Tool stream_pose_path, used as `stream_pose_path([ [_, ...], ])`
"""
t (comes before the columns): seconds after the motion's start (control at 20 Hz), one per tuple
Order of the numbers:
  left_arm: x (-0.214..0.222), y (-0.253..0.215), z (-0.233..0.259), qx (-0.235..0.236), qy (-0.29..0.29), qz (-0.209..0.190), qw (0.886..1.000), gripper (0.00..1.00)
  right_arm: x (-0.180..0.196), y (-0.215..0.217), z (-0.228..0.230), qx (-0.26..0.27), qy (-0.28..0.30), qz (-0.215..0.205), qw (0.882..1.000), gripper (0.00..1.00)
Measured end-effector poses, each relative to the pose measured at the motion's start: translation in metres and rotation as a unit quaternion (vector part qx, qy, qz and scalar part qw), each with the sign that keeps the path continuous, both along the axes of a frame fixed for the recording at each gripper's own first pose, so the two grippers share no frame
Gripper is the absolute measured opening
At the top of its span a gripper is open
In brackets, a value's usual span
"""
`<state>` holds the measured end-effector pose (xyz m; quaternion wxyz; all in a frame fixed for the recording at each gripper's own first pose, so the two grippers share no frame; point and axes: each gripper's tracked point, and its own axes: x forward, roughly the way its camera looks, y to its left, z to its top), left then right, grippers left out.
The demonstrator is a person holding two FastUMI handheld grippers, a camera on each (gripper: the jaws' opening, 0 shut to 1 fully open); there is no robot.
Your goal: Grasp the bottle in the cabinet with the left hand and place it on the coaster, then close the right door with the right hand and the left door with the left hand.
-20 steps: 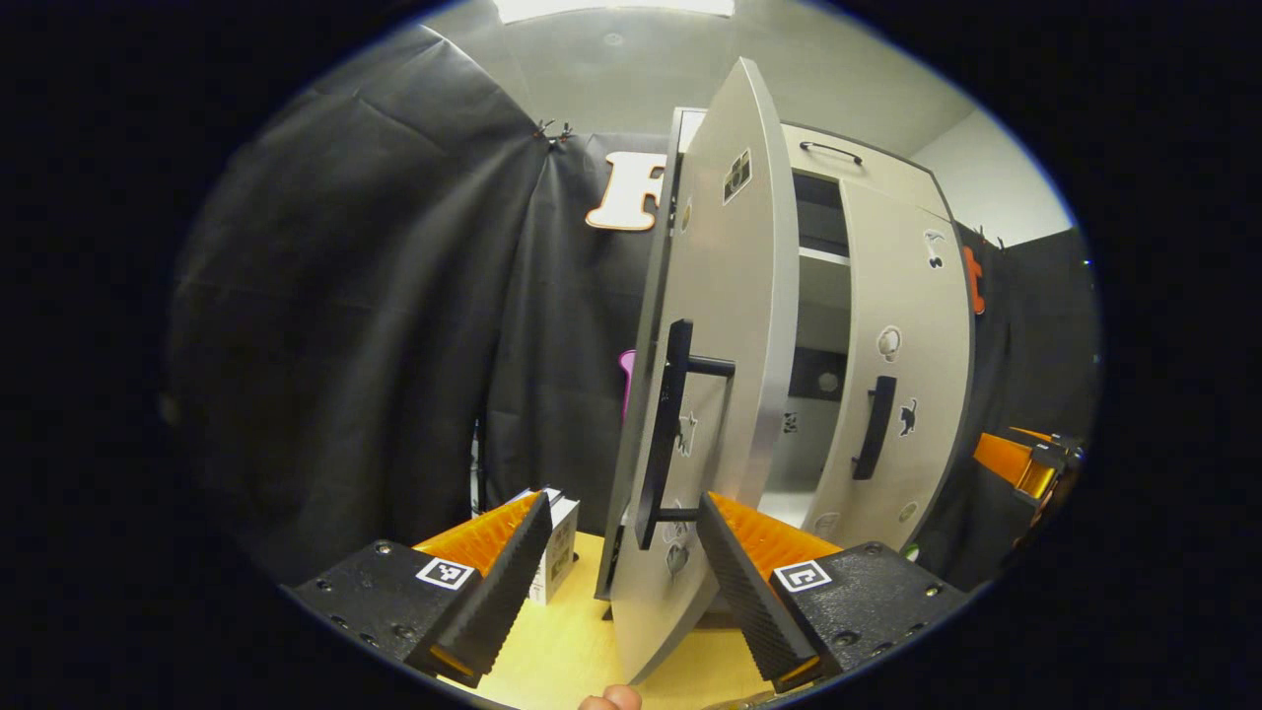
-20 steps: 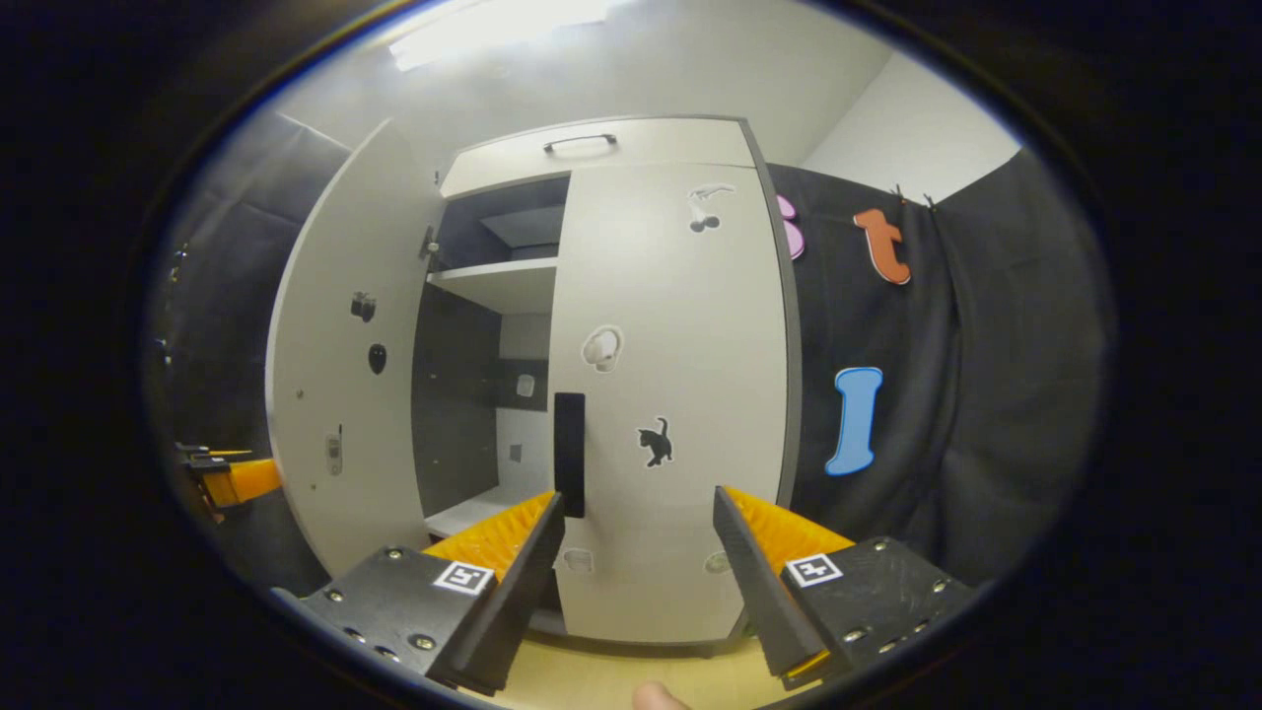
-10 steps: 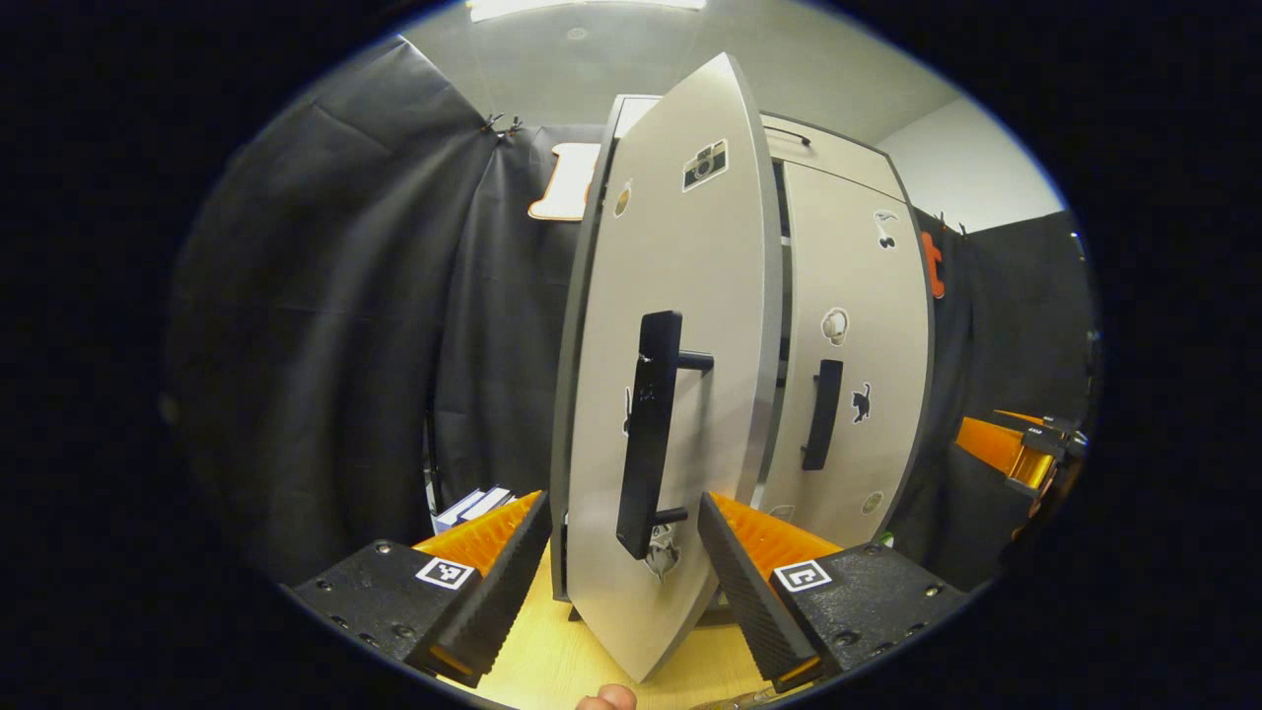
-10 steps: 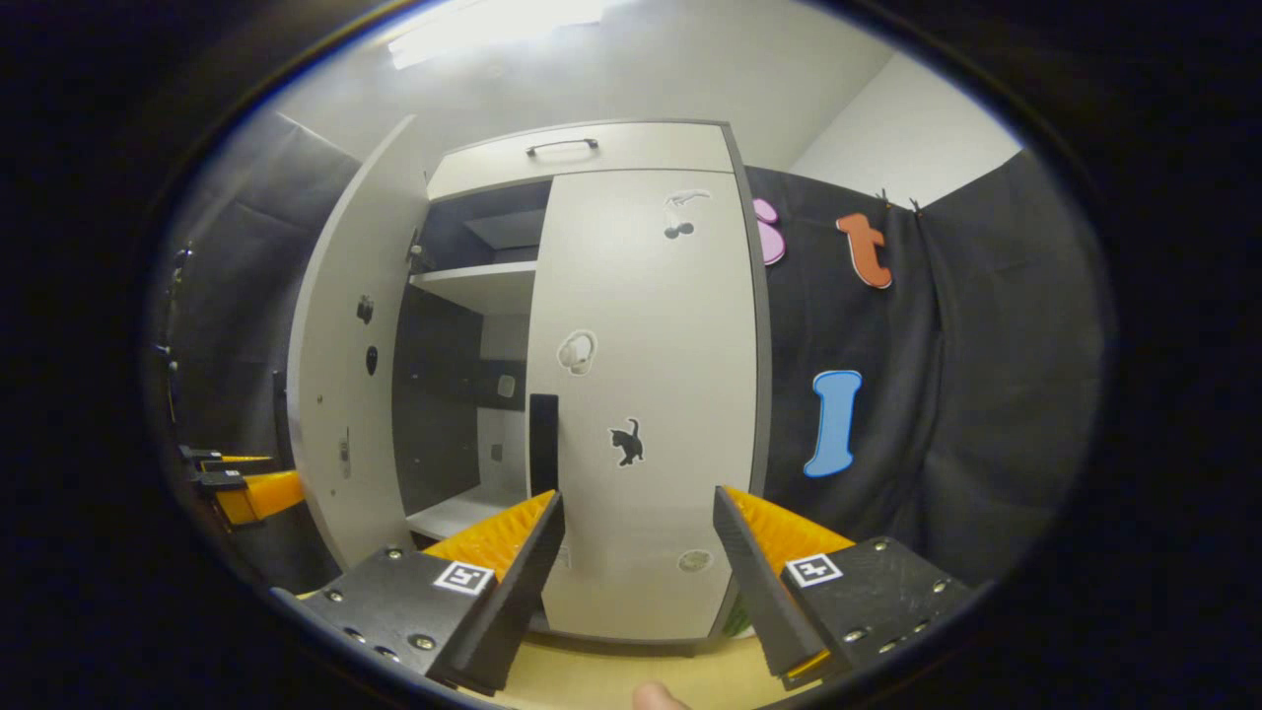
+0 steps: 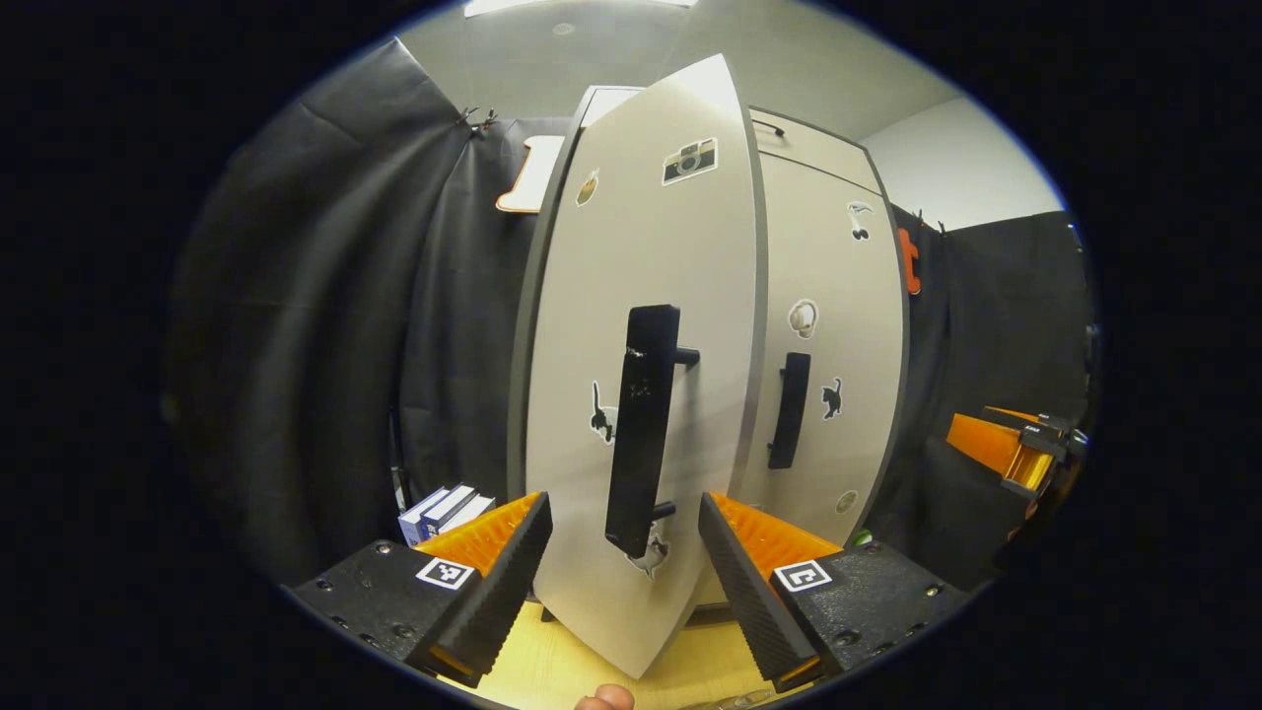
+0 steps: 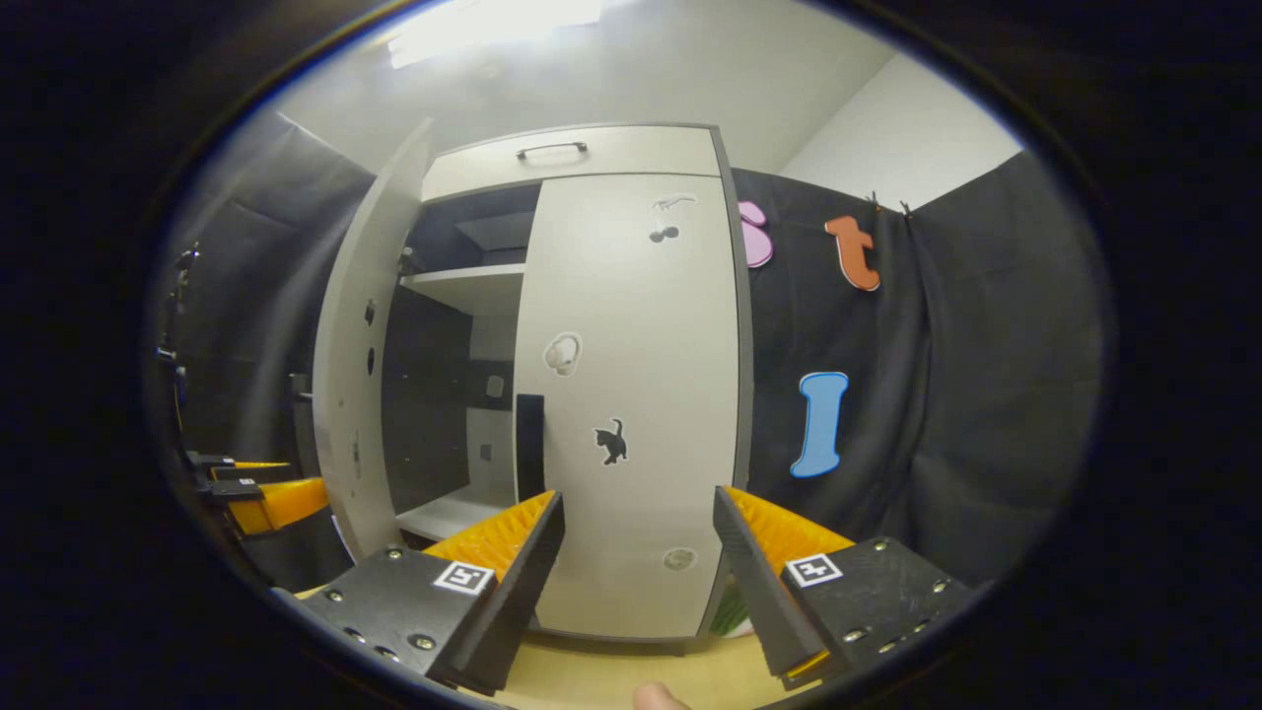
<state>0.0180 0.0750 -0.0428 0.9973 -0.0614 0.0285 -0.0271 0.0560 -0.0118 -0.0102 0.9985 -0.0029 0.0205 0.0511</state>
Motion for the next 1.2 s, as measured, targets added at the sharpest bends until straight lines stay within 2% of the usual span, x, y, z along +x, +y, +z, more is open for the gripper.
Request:
stream_pose_path([
  [1.2, -0.006, -0.006, 0.002, 0.003, -0.004, -0.001, 1.0, 0.95, -0.012, -0.012, -0.004, 0.002, 0.003, -0.004, 1.0, 0.92],
])
